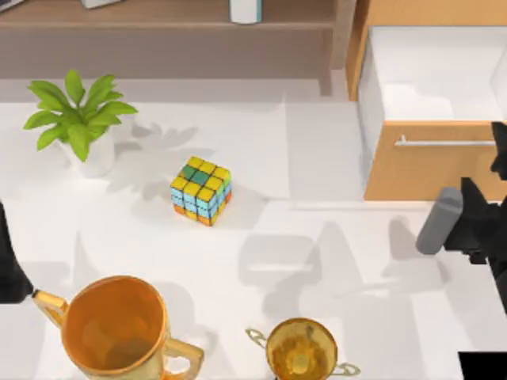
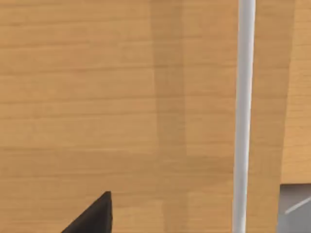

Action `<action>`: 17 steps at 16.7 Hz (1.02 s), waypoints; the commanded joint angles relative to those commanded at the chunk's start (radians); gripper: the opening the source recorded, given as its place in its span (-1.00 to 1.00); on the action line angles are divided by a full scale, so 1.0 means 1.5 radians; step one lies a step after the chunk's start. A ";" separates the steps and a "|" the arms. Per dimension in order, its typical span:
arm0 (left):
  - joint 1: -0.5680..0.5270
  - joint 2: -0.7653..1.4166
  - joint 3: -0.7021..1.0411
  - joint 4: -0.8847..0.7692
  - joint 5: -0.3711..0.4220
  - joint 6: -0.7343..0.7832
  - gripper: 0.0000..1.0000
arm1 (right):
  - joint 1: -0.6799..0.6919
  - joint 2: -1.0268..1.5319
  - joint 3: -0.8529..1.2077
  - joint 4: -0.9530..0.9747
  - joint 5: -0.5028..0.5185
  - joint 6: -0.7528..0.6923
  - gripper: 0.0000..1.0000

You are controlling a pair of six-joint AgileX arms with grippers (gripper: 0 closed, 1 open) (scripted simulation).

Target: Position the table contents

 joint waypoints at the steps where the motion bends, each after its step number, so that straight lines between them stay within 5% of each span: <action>1: 0.000 0.000 0.000 0.000 0.000 0.000 1.00 | -0.007 0.015 -0.001 0.026 0.000 -0.018 1.00; 17: 0.000 0.000 0.000 0.000 0.000 0.000 1.00 | -0.043 0.048 0.060 0.011 -0.026 -0.044 1.00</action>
